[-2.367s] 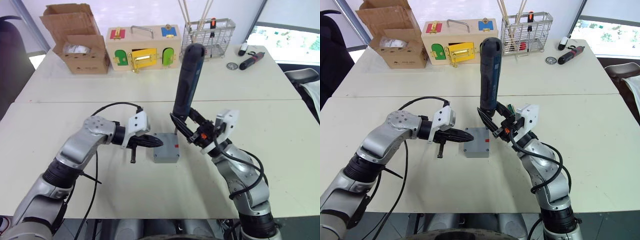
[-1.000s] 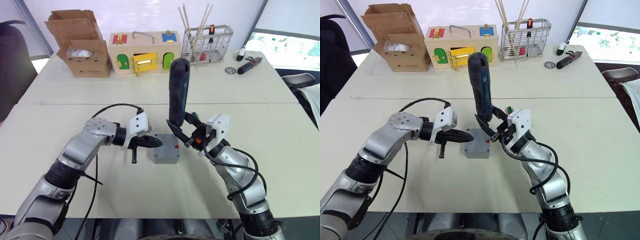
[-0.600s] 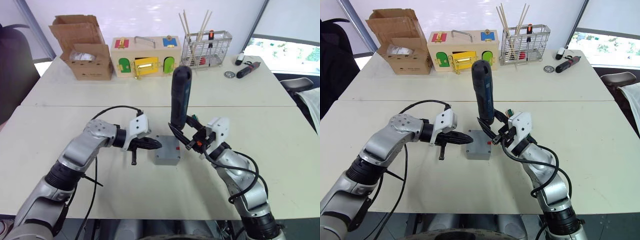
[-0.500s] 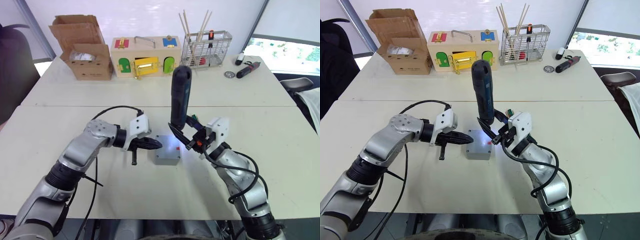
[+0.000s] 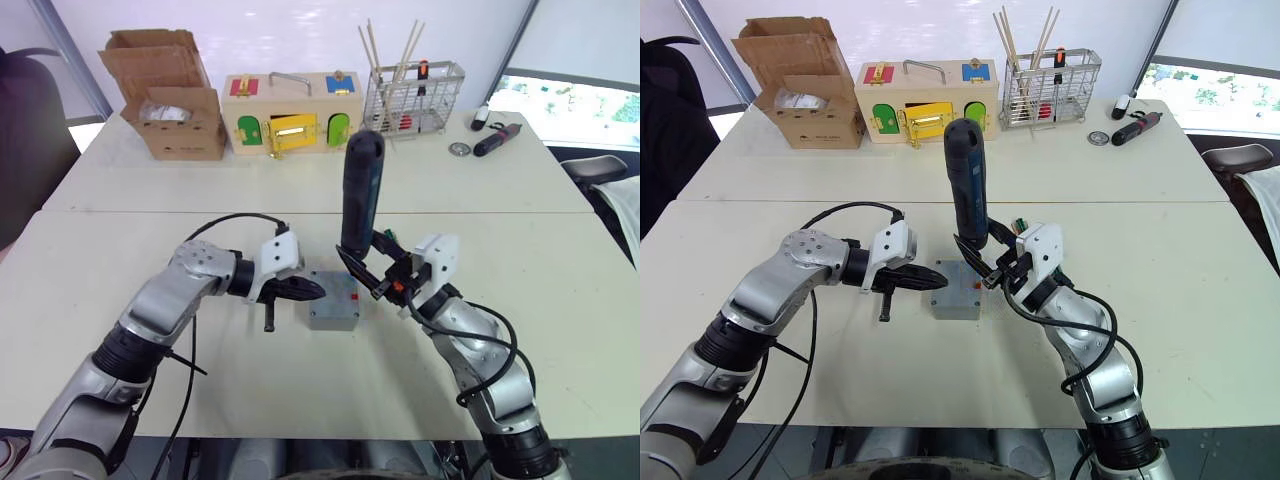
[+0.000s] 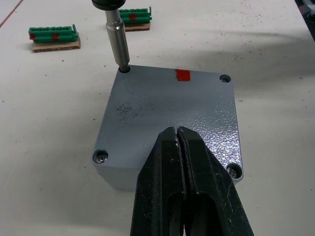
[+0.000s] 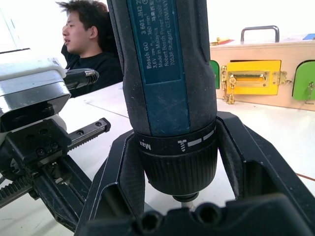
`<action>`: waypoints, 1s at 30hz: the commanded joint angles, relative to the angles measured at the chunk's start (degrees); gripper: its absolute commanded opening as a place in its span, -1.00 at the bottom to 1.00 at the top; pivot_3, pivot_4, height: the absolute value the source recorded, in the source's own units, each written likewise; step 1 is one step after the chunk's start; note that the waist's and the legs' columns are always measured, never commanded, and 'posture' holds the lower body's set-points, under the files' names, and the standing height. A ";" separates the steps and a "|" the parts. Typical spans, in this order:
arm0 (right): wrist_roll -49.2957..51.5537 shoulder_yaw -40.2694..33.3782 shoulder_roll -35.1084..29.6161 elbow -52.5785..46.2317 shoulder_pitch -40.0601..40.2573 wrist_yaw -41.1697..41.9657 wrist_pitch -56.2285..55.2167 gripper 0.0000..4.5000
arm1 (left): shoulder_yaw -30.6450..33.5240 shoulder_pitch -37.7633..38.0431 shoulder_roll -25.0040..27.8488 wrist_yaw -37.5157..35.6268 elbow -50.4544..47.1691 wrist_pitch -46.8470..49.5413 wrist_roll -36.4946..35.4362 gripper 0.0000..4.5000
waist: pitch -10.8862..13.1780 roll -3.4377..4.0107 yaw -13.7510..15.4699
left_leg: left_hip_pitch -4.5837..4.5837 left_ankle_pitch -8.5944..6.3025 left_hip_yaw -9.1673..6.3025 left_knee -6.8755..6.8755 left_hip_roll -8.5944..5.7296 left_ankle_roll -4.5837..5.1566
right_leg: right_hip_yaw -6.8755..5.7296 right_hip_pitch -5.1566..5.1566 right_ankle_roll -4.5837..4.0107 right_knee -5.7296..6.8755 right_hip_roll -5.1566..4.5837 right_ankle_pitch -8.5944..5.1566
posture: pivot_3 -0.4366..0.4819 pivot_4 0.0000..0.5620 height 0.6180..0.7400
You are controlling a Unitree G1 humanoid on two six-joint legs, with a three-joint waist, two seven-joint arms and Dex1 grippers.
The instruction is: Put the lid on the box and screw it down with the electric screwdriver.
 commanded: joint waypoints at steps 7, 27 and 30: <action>3.39 -2.13 0.74 -1.82 -0.84 0.26 2.27 -0.21 | -3.90 2.01 1.14 -1.24 2.71 -4.97 5.21 -1.00 | 0.03 0.05 -0.01 | -0.03 0.00 0.00 -0.03 0.00 0.00 | 0.00 -0.02 0.00 -0.05 -0.03 0.00 | -0.05 -0.47 1.00; 57.73 -32.54 -19.31 0.95 -36.25 -18.59 39.87 -0.21 | 7.34 -4.60 1.24 -2.54 1.34 2.51 -5.40 -1.00 | 1.18 0.46 -0.23 | -0.78 0.06 0.05 -0.51 0.00 -0.08 | 0.00 -0.82 -0.01 -0.35 -0.12 0.01 | -0.05 -0.47 1.00; 53.34 -31.22 -23.34 1.47 -37.58 -20.30 41.03 -0.21 | 6.14 -5.40 1.46 -4.18 2.11 -0.54 -3.94 -1.00 | 1.18 0.47 -0.19 | -1.46 0.13 0.17 -0.46 -0.01 -0.19 | 0.03 -1.61 0.00 -0.03 -0.15 0.02 | -0.05 -0.47 1.00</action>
